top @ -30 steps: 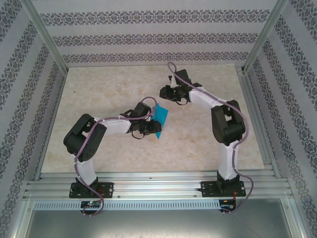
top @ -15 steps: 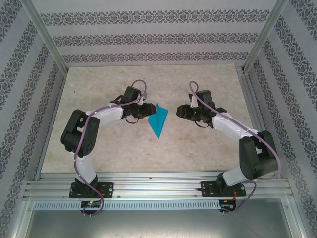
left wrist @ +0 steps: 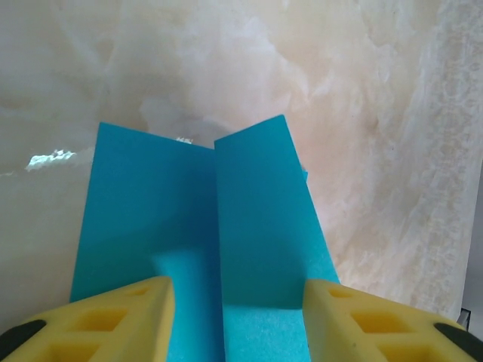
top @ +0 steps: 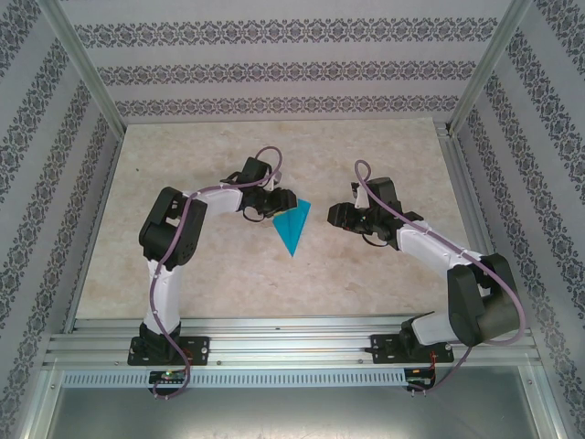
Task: Fold a paper plane with a square sheet of paper (fold left side to right side)
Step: Turn over the paper at the center of the table.
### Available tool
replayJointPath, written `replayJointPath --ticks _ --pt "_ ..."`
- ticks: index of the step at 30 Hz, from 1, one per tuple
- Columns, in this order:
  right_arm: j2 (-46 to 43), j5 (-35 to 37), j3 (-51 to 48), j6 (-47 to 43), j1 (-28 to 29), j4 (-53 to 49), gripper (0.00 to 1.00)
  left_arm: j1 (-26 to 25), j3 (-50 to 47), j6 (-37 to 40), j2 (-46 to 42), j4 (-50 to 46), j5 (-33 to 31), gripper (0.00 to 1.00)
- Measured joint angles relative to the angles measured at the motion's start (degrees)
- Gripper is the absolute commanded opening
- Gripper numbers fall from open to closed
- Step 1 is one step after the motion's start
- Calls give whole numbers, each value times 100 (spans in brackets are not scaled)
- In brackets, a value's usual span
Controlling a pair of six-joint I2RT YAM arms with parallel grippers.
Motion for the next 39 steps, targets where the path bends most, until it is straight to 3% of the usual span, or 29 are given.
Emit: replayJointPath --ticks 10,20,25,31,39 --pt "-79 -15 -81 92 0 70 42 0 315 -4 264 4 120 43" --pt "-96 -413 -501 466 9 697 43 0 356 -59 354 315 433 13" --pt "-96 -573 -699 680 11 1073 45 0 352 -61 350 496 551 6" --pt "-236 -828 -1045 1226 15 1971 59 0 -92 -48 -151 767 562 1" --pt "-767 -1084 -1270 1993 269 3521 98 0 -326 -131 -1967 1261 555 0"
